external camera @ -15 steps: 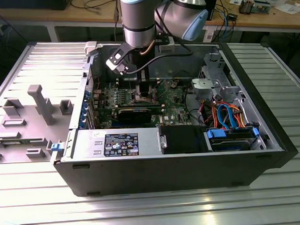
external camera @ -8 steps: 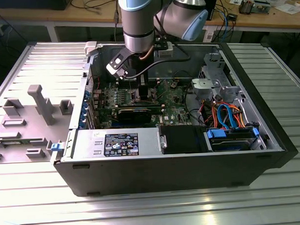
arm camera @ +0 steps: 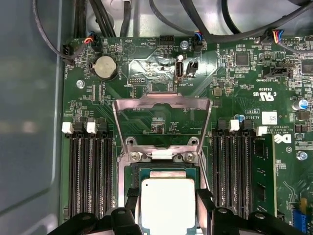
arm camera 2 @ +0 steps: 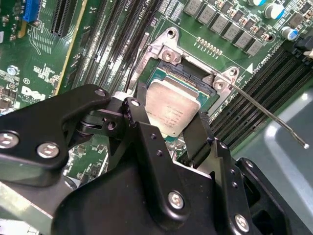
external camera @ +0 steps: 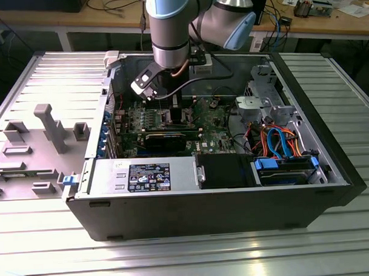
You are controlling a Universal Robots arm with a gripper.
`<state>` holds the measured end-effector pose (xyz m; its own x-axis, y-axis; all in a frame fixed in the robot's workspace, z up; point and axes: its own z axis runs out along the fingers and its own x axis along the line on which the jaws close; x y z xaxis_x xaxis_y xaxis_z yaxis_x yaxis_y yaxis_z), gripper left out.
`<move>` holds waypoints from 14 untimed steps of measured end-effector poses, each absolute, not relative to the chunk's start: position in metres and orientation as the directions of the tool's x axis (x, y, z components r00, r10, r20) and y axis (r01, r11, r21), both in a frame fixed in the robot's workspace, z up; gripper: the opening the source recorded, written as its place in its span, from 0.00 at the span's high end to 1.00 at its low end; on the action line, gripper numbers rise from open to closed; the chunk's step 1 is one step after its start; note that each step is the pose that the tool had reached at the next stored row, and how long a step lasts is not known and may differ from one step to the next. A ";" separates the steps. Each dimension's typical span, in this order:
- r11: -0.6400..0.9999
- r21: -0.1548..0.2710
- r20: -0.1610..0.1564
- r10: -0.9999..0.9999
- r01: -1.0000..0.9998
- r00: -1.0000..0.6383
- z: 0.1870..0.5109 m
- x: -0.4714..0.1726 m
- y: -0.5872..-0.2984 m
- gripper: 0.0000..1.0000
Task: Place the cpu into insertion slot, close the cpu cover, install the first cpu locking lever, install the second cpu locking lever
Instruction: 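Place the cpu into insertion slot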
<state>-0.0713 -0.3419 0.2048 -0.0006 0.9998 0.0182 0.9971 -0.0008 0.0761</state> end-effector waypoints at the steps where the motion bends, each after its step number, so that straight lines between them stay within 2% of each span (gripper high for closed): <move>1: -0.001 0.076 0.018 1.000 0.997 -0.001 0.204 -0.071 -0.342 0.46; 14: -0.010 0.076 0.018 1.000 0.997 0.009 0.200 -0.071 -0.340 0.46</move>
